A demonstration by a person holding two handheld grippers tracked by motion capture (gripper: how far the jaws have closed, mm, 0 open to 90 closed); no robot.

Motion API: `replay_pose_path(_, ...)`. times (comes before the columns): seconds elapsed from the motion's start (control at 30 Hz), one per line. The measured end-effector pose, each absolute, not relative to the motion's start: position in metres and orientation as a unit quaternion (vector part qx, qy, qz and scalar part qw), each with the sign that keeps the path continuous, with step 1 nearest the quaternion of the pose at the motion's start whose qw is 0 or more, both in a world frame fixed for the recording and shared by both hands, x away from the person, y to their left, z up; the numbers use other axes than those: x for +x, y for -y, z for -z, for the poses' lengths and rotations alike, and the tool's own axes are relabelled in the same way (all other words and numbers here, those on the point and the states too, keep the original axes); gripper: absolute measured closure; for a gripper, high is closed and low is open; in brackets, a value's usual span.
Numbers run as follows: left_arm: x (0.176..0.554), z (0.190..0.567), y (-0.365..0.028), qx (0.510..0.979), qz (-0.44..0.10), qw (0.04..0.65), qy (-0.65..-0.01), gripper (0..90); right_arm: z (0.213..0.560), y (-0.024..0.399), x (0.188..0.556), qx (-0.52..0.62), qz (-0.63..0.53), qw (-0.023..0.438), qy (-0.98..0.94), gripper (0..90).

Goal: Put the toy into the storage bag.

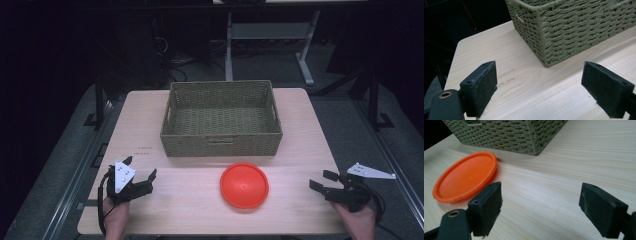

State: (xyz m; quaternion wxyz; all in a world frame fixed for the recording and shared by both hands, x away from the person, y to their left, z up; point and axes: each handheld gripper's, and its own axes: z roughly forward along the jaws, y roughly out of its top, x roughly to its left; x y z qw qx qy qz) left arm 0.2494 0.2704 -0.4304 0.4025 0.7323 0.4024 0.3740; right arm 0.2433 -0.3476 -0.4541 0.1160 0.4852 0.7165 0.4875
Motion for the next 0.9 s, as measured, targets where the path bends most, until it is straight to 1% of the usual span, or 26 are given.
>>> replay_pose_path(0.17,0.251,0.431,-0.269,0.737,-0.372,0.399,-0.399,12.7,0.455,0.349,0.243,0.488,-0.489,0.114,-0.714,16.5)
replay_pose_path(0.33,0.251,0.432,-0.268,0.738,-0.37,0.403,-0.396,12.7,0.453,0.342,0.243,0.482,-0.483,0.108,-0.723,16.3)
replay_pose_path(0.4,0.251,0.431,-0.269,0.737,-0.371,0.403,-0.396,12.7,0.451,0.339,0.244,0.475,-0.485,0.114,-0.726,16.4)
replay_pose_path(0.7,0.25,0.431,-0.269,0.736,-0.372,0.403,-0.396,12.7,0.445,0.32,0.244,0.457,-0.482,0.115,-0.739,16.4)
replay_pose_path(0.9,0.25,0.431,-0.269,0.736,-0.373,0.403,-0.396,12.7,0.445,0.309,0.248,0.45,-0.478,0.096,-0.748,16.3)
